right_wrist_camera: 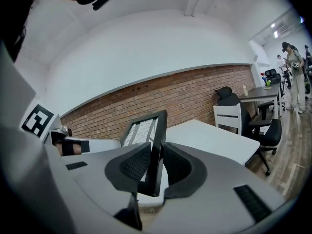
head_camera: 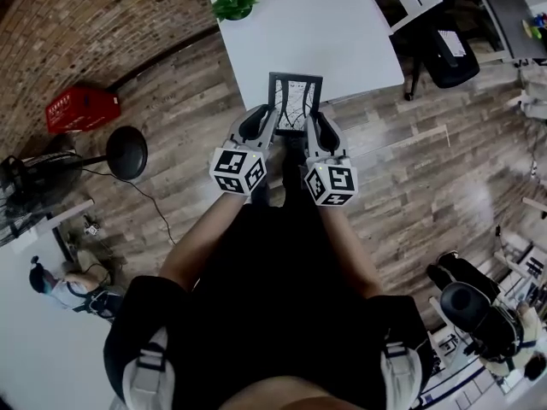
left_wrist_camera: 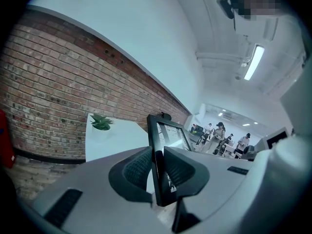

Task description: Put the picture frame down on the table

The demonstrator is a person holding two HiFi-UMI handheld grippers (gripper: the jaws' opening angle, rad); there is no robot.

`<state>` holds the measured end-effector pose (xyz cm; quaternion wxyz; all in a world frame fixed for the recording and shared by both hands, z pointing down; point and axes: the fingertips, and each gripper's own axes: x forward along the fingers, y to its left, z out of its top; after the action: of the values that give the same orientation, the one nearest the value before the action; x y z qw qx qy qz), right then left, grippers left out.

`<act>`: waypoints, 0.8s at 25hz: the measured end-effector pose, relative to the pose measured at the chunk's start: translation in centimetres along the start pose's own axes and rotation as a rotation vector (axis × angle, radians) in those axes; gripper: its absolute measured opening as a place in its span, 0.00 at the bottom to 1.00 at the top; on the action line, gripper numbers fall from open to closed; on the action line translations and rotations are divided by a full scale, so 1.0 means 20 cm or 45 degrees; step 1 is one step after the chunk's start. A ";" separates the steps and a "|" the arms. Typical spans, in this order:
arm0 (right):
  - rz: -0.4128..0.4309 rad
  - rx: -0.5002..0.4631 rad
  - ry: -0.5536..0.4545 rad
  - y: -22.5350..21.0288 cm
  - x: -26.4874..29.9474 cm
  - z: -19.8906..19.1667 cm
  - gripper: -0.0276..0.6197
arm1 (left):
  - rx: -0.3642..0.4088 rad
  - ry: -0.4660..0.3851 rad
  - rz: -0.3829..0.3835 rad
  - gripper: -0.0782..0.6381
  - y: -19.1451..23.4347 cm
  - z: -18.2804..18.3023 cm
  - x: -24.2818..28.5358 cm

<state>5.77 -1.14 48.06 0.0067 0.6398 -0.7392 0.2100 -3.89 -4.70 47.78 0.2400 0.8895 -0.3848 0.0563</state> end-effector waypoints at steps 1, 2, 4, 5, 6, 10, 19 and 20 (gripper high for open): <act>0.006 0.001 0.006 -0.01 0.02 0.00 0.16 | -0.003 0.001 0.006 0.22 0.01 0.00 0.02; 0.014 0.000 0.014 -0.03 0.05 0.01 0.16 | -0.007 0.003 0.014 0.22 0.02 0.01 0.04; 0.029 -0.002 0.029 -0.05 0.09 0.01 0.16 | -0.015 0.007 0.030 0.22 0.04 0.01 0.08; 0.035 -0.002 0.035 -0.06 0.11 0.01 0.16 | -0.019 0.010 0.038 0.22 0.05 0.01 0.09; 0.040 -0.002 0.041 -0.07 0.13 0.01 0.16 | -0.023 0.012 0.045 0.22 0.06 0.01 0.11; 0.059 -0.001 0.070 -0.10 0.21 0.01 0.16 | -0.033 0.024 0.068 0.22 0.10 0.01 0.17; 0.079 0.013 0.147 -0.20 0.37 -0.03 0.16 | -0.063 0.065 0.096 0.22 0.19 -0.03 0.33; 0.080 0.016 0.157 -0.21 0.39 -0.04 0.16 | -0.068 0.072 0.100 0.22 0.20 -0.04 0.35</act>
<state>8.11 -8.57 52.20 0.0417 0.6022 -0.7558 0.2539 -1.82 -11.17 52.02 0.2722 0.8649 -0.4139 0.0804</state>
